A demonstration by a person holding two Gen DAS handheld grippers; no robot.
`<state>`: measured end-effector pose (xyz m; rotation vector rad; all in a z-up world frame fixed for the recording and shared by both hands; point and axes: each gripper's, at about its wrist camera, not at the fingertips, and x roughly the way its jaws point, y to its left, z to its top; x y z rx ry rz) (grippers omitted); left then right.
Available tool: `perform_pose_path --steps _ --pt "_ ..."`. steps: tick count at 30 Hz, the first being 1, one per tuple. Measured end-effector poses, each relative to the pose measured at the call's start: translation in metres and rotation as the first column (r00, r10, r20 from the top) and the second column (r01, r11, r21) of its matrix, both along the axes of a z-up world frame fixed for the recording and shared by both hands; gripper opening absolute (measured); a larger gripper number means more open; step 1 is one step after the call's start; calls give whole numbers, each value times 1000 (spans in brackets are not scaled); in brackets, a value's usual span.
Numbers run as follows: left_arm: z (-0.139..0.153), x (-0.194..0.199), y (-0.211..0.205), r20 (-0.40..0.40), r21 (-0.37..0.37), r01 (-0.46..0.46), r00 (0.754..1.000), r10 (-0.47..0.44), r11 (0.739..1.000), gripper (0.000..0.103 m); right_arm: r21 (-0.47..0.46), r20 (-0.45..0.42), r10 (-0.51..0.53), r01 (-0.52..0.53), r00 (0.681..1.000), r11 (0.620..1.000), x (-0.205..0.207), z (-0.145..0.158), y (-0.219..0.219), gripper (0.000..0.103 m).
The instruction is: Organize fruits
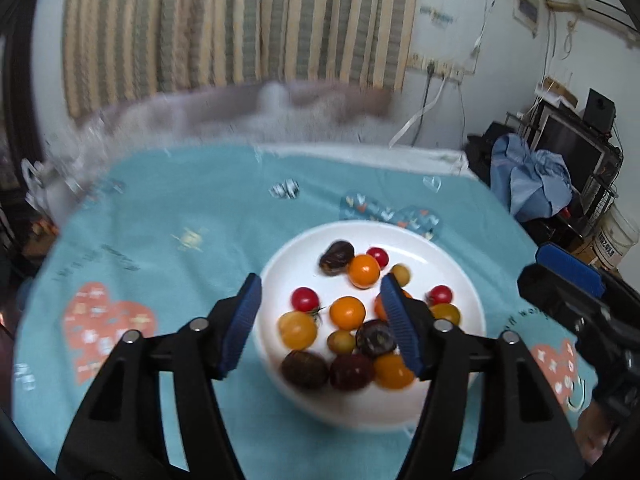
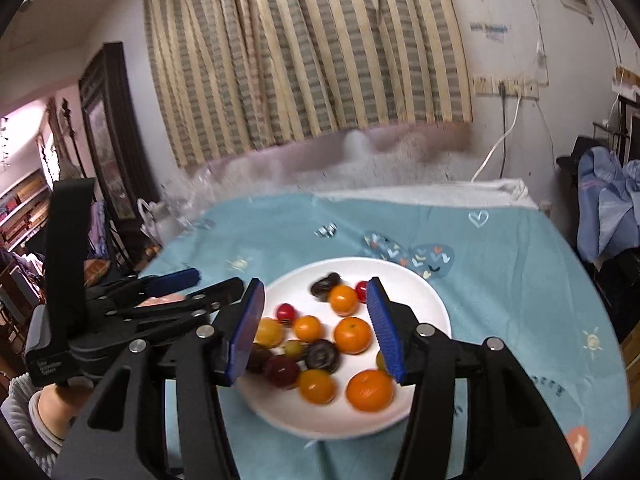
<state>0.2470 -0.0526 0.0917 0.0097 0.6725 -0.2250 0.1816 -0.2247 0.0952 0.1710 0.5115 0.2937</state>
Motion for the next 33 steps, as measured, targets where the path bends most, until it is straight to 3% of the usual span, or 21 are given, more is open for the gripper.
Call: perform_pose_path --steps 4,7,11,15,20,24,26,28,31,33 --pt "31 -67 16 85 -8 -25 996 25 1000 74 45 47 15 -17 999 999 -60 25 -2 54" --pt "38 -110 24 118 -28 -29 993 32 999 78 51 73 15 -18 997 999 -101 31 0 55" --pt "27 -155 24 153 -24 -41 987 44 999 87 55 61 -5 1 998 998 -135 19 0 57" --pt "-7 -177 24 119 -40 -35 992 39 999 94 14 14 -26 26 1000 1000 -141 -11 3 57" --pt "-46 -175 22 121 30 -92 989 88 995 101 -83 -56 -89 84 994 993 -119 -54 5 57" --pt "-57 -149 13 159 207 -171 977 139 963 101 -191 -86 -162 144 983 971 -89 -61 8 57" --pt "-55 -139 10 202 242 -203 967 156 949 101 -228 -50 -182 166 982 959 -78 -58 12 57" --pt "-54 -127 10 192 208 -190 970 150 960 101 -237 -28 -190 178 981 955 -68 -61 15 57" --pt "-64 -112 17 104 115 -130 988 118 985 101 -185 -20 -208 201 978 962 -65 -80 9 57" --pt "-73 -108 19 77 110 -119 991 111 987 101 -168 -78 -187 172 979 971 -63 -94 3 56"
